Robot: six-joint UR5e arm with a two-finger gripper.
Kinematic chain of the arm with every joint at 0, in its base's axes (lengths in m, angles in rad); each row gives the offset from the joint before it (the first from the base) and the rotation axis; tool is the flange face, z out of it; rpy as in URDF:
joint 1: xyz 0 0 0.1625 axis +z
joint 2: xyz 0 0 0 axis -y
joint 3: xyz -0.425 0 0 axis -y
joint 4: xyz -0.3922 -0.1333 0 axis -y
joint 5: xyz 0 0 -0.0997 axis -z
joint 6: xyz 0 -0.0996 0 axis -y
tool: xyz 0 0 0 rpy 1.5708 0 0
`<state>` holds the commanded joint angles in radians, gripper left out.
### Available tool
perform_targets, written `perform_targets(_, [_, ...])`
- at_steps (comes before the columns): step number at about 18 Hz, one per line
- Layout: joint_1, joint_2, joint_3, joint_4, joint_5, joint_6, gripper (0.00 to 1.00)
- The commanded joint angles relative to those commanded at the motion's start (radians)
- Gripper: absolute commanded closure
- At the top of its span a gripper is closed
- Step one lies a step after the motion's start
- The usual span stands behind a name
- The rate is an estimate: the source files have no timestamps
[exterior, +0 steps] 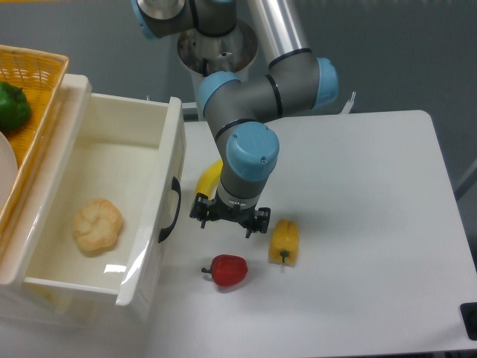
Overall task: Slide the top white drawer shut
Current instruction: 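Lower the gripper beside the drawer front near its black handle, then push the drawer front with the gripper, sliding the drawer into the unit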
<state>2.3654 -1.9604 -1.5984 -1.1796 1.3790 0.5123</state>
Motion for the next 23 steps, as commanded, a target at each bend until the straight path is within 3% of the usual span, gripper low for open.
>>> perform_targets(23, [-0.043, 0.017, 0.006, 0.0, -0.028, 0.0, 0.0])
